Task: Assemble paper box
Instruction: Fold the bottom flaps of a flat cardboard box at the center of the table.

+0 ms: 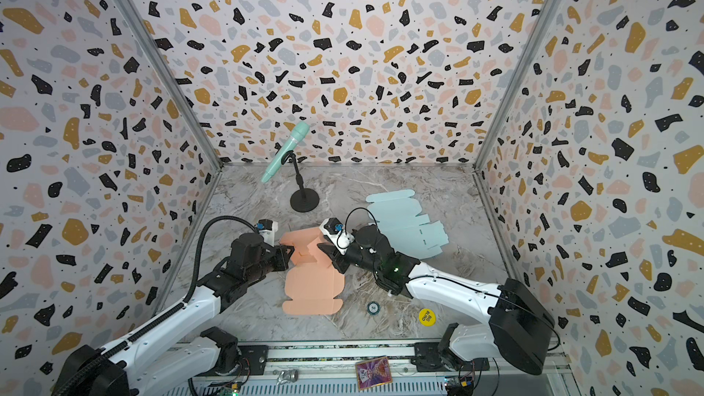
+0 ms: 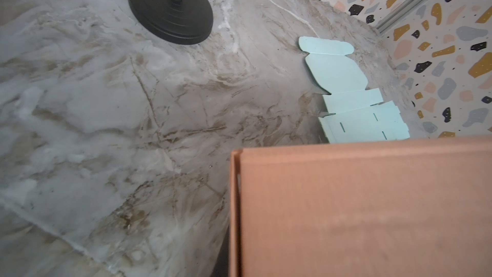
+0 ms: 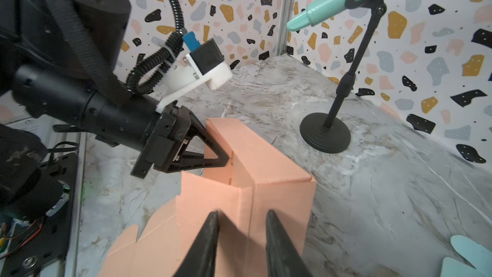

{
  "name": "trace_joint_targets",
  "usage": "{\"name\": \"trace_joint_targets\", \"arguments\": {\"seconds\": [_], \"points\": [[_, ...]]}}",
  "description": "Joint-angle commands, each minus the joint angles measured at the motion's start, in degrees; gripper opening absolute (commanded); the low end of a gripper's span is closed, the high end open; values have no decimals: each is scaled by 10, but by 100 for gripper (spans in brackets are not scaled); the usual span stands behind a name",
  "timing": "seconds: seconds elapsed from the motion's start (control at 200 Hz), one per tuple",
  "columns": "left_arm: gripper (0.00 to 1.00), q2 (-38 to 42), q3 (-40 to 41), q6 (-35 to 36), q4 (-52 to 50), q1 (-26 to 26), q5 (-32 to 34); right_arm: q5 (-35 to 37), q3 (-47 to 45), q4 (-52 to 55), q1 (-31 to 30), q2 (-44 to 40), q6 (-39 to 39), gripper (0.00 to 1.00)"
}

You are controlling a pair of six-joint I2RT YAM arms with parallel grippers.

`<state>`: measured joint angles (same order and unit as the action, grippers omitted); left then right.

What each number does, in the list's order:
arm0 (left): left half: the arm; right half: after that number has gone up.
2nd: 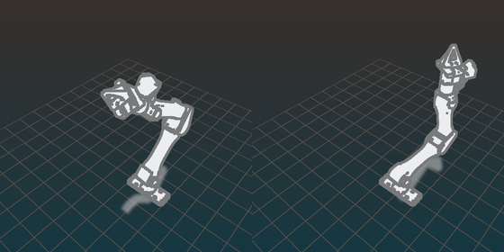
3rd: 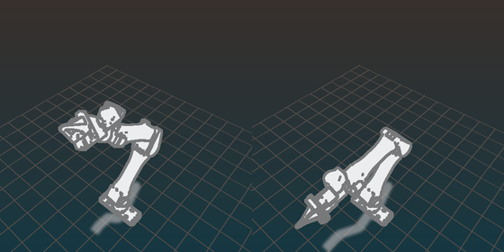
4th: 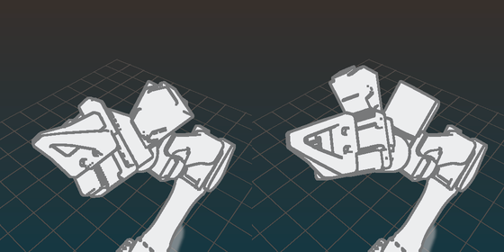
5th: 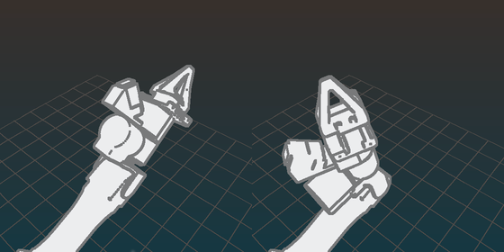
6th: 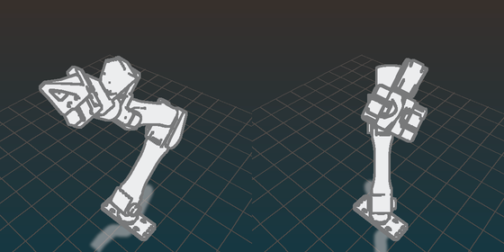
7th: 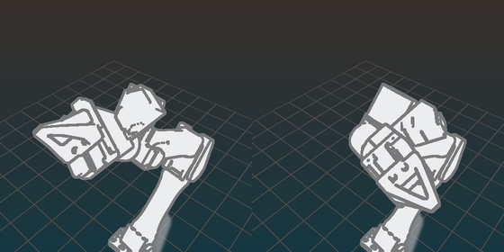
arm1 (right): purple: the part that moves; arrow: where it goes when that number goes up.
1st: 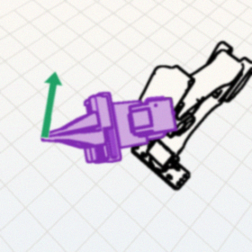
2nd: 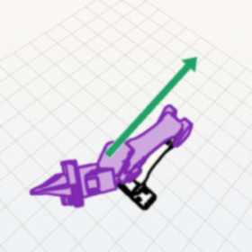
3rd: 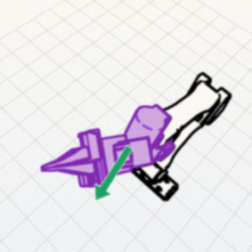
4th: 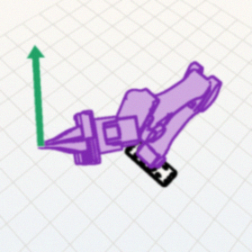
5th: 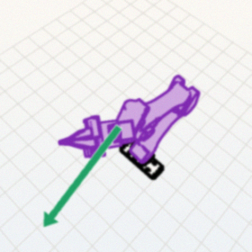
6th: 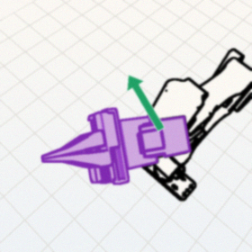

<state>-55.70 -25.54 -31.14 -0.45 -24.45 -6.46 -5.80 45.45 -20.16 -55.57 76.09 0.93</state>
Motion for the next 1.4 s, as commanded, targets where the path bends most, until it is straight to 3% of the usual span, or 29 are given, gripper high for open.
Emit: {"name": "trace_joint_targets", "arguments": {"seconds": [0.0,0.19,0.791,1.136,1.397], "points": [[1,7,4,-2,29,-4,-10,83,43,44,-22,24,1,30],[1,13,17,-19,51,-3,-3,176,100,100,-59,86,12,34],[1,29,25,-46,60,-4,14,268,114,127,-69,114,59,36],[1,20,26,-44,66,-4,12,325,154,140,-69,155,52,32],[1,5,28,-51,85,-3,9,405,175,137,-79,195,31,20]]}}
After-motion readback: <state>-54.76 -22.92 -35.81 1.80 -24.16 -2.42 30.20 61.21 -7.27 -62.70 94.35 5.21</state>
